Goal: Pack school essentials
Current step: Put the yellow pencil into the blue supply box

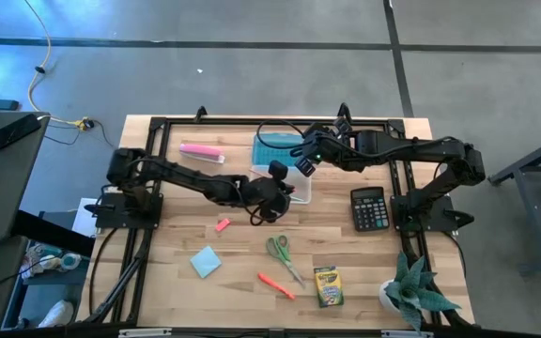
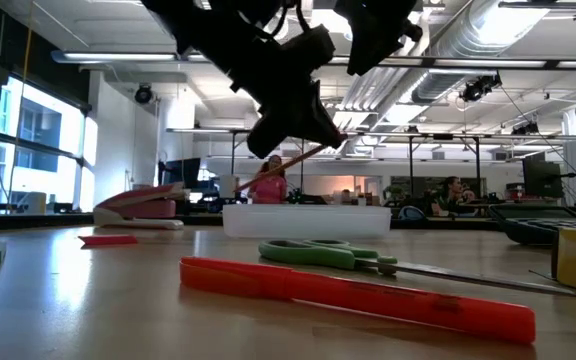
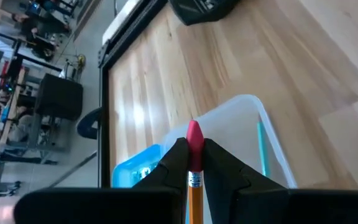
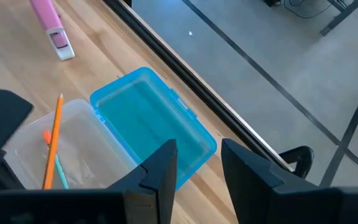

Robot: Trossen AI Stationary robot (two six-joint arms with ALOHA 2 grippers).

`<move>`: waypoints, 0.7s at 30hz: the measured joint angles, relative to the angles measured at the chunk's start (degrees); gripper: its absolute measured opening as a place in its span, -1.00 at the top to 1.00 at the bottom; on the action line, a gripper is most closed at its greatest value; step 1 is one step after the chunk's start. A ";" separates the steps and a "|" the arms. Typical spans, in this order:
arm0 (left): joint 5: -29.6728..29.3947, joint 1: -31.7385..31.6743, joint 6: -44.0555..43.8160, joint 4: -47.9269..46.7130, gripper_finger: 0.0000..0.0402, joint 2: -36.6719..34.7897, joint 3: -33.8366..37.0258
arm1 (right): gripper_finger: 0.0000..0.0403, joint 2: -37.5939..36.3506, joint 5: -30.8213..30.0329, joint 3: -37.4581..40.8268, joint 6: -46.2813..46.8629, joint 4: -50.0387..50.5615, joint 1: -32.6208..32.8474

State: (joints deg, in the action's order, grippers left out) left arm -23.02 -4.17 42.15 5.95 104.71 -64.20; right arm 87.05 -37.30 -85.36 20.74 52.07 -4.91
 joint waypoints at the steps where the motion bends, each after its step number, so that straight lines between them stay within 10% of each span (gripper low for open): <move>1: 0.15 -0.19 0.00 -0.21 0.88 0.26 -0.09 | 0.41 0.00 0.01 0.00 0.10 0.00 0.00; 21: 9.01 -4.36 -1.53 0.68 0.87 0.76 -0.55 | 0.41 0.00 1.72 0.00 1.37 0.00 -2.26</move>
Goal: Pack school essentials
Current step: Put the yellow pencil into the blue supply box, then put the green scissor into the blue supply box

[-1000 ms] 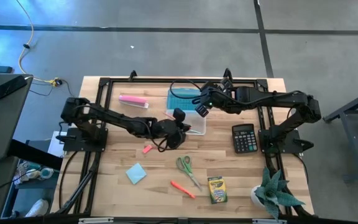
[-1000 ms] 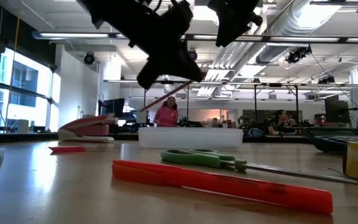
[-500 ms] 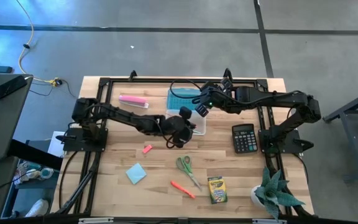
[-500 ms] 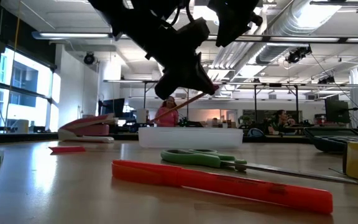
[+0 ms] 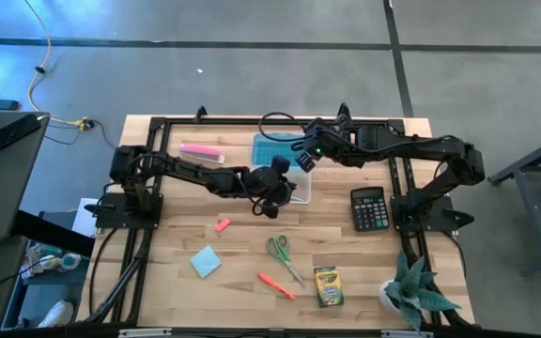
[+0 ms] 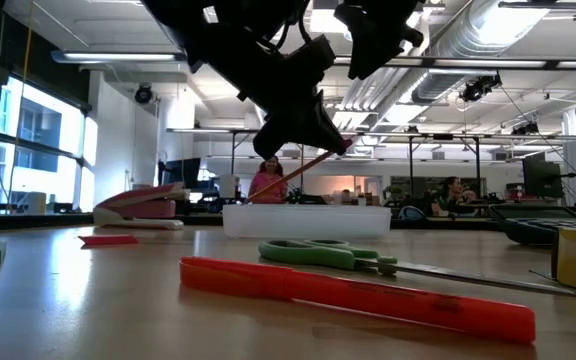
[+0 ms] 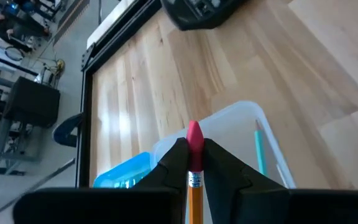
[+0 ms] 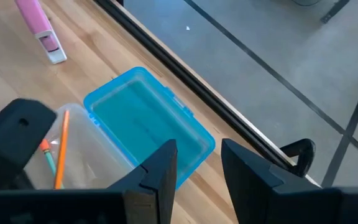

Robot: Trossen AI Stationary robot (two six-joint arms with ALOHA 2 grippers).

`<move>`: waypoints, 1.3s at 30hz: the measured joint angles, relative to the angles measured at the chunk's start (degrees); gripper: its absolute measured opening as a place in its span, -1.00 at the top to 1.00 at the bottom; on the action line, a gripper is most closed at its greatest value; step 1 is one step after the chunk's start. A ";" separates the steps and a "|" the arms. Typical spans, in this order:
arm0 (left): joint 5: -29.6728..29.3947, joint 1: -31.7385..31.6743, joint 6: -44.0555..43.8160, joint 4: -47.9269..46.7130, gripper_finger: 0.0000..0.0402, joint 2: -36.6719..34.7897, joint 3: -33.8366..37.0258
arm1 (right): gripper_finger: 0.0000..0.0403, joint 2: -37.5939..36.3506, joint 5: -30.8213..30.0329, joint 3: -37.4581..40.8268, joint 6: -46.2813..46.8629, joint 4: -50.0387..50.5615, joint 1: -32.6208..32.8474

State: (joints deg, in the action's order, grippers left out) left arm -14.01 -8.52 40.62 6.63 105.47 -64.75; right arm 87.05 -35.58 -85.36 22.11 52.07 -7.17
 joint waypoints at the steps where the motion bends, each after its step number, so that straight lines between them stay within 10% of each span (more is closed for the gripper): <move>1: 0.28 -0.23 -0.04 -0.21 0.86 0.00 0.00 | 0.41 0.00 0.33 0.00 0.01 0.00 0.01; 39: -4.63 -2.61 -12.55 -7.71 0.41 -4.73 0.00 | 0.41 -0.01 3.17 0.00 -3.19 3.68 0.03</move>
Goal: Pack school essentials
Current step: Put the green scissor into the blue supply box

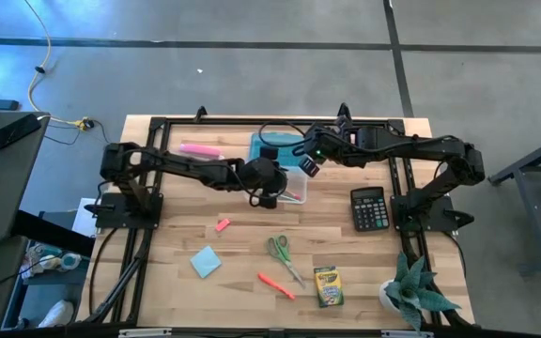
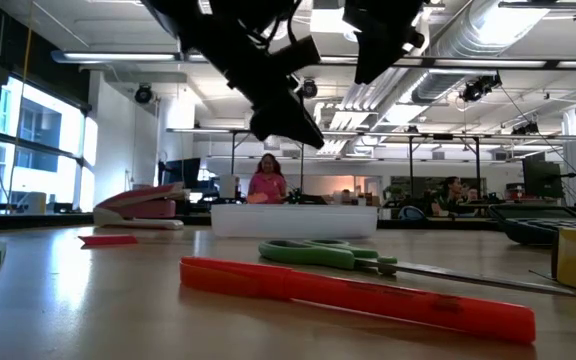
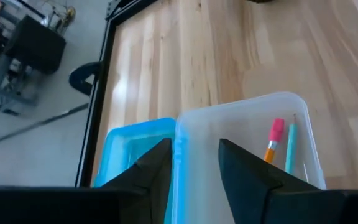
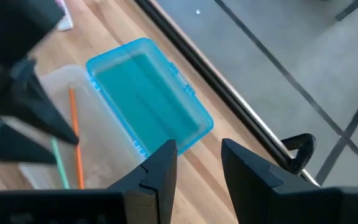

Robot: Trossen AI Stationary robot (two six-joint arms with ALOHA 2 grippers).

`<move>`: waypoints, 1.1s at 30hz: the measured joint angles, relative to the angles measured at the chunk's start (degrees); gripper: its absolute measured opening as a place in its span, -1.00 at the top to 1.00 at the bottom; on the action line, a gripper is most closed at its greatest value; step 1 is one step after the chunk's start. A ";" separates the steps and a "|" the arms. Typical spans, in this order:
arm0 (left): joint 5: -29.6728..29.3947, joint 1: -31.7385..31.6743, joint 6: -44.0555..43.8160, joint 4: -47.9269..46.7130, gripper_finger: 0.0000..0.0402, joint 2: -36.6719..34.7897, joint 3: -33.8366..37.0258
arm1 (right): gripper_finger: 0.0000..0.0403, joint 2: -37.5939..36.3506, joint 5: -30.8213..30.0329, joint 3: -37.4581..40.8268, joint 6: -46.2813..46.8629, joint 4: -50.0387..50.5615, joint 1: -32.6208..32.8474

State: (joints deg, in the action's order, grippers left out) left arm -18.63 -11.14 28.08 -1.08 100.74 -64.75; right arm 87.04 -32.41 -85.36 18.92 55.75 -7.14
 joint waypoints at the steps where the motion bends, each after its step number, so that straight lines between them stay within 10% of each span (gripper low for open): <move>1: 0.01 -0.08 -1.08 -1.22 0.41 -0.81 0.00 | 0.41 -0.04 0.70 0.00 -0.27 0.20 0.00; 23: 9.90 0.09 -25.13 -32.00 0.45 -23.78 0.28 | 0.41 -0.18 7.37 -3.34 4.34 2.70 5.22; 33: 12.05 5.54 -33.03 -19.41 0.45 -30.53 14.23 | 0.41 0.03 10.65 4.17 7.08 -8.02 10.47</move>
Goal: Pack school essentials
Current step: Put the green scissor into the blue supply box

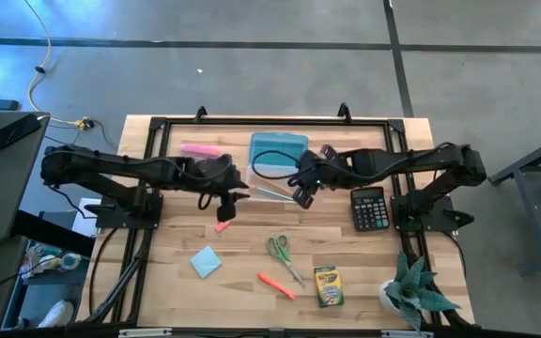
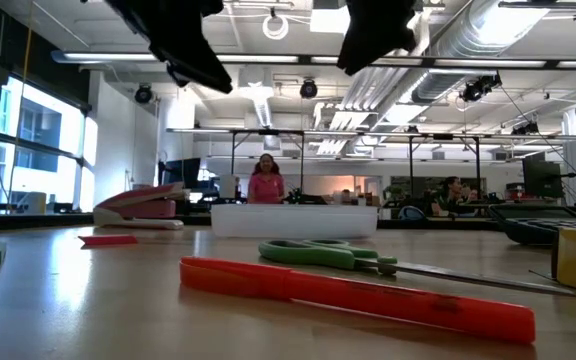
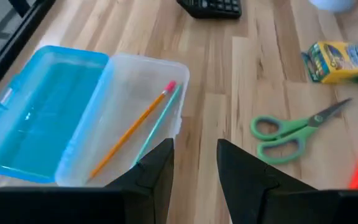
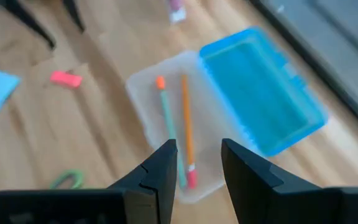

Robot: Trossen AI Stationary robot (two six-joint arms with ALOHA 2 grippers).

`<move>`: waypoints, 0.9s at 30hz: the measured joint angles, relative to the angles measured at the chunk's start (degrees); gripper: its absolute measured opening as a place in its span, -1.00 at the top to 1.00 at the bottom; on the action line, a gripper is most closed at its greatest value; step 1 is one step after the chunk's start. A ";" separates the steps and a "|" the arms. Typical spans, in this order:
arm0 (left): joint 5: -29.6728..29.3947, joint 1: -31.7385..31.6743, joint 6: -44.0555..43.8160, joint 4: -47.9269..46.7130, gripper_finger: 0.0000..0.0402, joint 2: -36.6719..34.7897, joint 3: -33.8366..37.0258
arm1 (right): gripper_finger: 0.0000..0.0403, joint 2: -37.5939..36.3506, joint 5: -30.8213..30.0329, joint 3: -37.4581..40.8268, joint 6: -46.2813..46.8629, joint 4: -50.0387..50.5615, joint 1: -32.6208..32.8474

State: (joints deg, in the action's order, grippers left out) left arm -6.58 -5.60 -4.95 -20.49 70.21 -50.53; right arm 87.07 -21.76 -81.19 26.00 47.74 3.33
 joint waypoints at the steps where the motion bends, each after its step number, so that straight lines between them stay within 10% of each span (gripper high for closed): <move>1: -0.11 0.54 -0.70 1.38 0.45 -0.49 1.52 | 0.41 0.00 1.11 0.23 0.99 0.04 0.35; 16: 0.03 4.63 -11.16 20.64 0.46 -7.34 23.05 | 0.41 0.00 1.23 0.81 0.95 -16.17 8.35; 27: -0.30 4.49 -5.77 20.44 0.46 -9.96 25.42 | 0.41 3.56 2.75 -3.11 -1.94 -21.10 10.71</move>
State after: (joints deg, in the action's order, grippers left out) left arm -6.88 -1.10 -10.72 -0.05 60.25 -25.10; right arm 90.63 -19.01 -84.30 24.06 26.63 14.04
